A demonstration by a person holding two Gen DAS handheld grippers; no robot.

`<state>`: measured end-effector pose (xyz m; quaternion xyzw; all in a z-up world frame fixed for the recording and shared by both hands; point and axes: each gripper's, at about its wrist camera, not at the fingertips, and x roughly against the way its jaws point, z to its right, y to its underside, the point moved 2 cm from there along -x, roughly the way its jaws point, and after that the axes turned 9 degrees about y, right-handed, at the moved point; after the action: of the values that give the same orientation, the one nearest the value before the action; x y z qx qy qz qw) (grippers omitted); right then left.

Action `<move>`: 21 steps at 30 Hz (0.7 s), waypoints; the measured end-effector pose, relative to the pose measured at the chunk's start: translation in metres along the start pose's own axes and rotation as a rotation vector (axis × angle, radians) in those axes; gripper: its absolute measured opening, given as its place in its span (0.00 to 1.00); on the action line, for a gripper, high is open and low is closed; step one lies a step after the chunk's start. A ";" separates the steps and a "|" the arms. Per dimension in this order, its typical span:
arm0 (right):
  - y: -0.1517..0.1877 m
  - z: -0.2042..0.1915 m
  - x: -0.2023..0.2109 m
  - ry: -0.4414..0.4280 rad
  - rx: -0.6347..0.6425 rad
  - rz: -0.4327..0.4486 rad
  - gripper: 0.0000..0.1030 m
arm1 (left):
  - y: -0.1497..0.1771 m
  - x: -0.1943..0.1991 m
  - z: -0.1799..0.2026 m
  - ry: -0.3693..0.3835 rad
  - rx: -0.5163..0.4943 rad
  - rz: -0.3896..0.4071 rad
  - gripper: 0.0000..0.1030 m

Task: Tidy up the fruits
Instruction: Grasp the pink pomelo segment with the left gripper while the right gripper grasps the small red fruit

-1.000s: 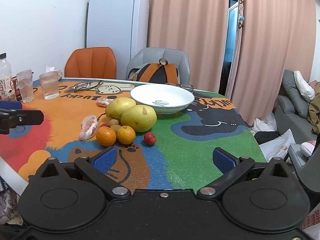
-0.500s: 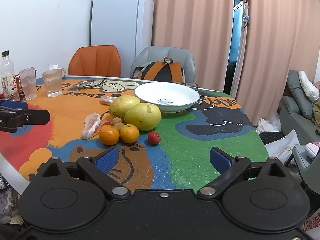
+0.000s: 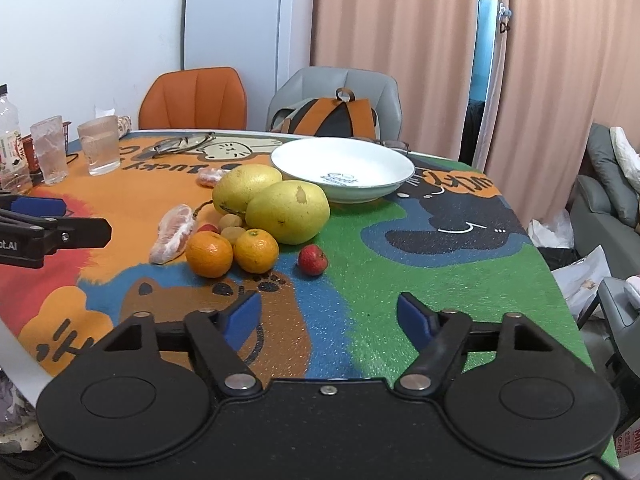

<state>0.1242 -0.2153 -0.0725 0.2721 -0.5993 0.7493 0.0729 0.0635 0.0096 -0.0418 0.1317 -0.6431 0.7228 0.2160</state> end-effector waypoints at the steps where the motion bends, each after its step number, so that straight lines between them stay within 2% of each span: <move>1: 0.000 0.000 -0.002 -0.002 0.000 -0.003 0.66 | 0.000 -0.004 -0.001 -0.001 -0.001 -0.007 0.90; 7: -0.003 -0.001 -0.021 -0.008 0.006 -0.025 0.60 | 0.003 -0.028 -0.009 0.022 0.022 -0.056 0.79; 14: -0.006 -0.005 -0.043 -0.016 0.016 -0.055 0.50 | 0.006 -0.046 -0.019 0.017 0.021 -0.089 0.78; 21: -0.009 -0.008 -0.062 -0.027 0.016 -0.068 0.48 | 0.004 -0.063 -0.018 0.022 -0.035 -0.097 0.78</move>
<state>0.1778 -0.1918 -0.0961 0.3030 -0.5845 0.7475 0.0883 0.1182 0.0183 -0.0769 0.1512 -0.6462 0.7014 0.2601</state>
